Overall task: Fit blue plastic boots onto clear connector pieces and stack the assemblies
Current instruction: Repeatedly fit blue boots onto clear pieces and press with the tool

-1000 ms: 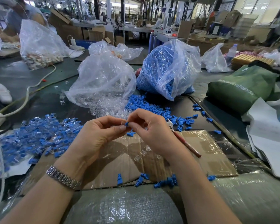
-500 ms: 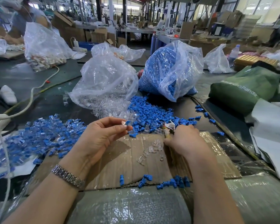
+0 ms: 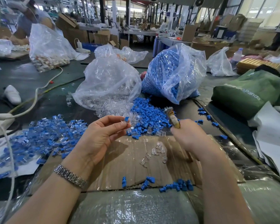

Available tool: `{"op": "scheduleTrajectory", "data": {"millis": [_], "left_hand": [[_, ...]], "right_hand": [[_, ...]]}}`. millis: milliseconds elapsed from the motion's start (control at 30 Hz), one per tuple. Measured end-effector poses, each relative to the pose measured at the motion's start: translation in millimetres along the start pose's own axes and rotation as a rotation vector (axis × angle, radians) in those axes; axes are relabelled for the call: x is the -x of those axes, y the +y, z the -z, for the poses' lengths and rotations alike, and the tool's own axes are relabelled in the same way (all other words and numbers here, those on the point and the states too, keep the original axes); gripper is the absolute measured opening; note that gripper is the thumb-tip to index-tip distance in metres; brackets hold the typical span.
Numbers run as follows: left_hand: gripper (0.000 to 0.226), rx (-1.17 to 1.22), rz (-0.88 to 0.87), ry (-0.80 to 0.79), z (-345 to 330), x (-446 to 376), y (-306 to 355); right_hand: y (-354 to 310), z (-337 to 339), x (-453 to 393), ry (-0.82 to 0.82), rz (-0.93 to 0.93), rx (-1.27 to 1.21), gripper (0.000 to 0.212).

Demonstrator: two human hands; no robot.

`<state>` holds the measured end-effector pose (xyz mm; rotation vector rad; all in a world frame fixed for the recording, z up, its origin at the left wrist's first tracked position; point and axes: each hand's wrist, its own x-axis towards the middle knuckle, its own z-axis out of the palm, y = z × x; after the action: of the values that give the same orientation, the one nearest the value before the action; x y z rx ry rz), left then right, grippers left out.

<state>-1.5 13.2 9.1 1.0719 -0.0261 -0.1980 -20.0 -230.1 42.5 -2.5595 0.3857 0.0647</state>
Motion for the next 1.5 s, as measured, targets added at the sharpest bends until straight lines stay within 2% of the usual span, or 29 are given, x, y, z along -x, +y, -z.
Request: {"op": "scheduleTrajectory", "data": {"millis": [100, 200, 433, 667, 867, 967, 1133, 1233, 1333, 1400, 1500], "left_hand": [[0.016, 0.013, 0.003, -0.005, 0, 0, 3], [0.016, 0.026, -0.015, -0.001, -1, 0, 5], [0.015, -0.026, -0.078, 0.010, -3, 1, 2], [0.022, -0.134, -0.140, 0.027, -5, 2, 0], [0.022, -0.351, -0.293, 0.021, -5, 4, -1], [0.020, -0.406, -0.322, 0.035, -4, 3, -5], [0.018, -0.422, -0.353, 0.041, 1, -1, -8], [0.020, -0.455, -0.367, 0.058, 0, -2, -8], [0.019, -0.501, -0.404, 0.115, 5, -3, -5], [0.022, -0.652, -0.460, 0.217, 14, -6, -2], [0.019, -1.070, -0.514, 0.429, 22, -6, 0]], "right_hand": [[-14, 10, 9, -0.233, 0.125, -0.284, 0.025], [-27, 7, 18, -0.464, 0.245, -0.269, 0.033], [-42, -11, 25, -0.550, 0.348, -0.235, 0.034], [-41, -15, 22, -0.538, 0.357, -0.231, 0.033], [-36, -19, 19, -0.556, 0.367, -0.267, 0.029], [-35, -25, 21, -0.522, 0.365, -0.307, 0.032], [-38, -34, 21, -0.436, 0.374, -0.241, 0.036], [-38, -30, 21, -0.474, 0.371, -0.290, 0.037], [-34, -19, 20, -0.511, 0.350, -0.336, 0.047], [-28, -11, 18, -0.435, 0.308, -0.354, 0.050], [-16, 2, 9, -0.173, 0.241, -0.250, 0.038]]}}
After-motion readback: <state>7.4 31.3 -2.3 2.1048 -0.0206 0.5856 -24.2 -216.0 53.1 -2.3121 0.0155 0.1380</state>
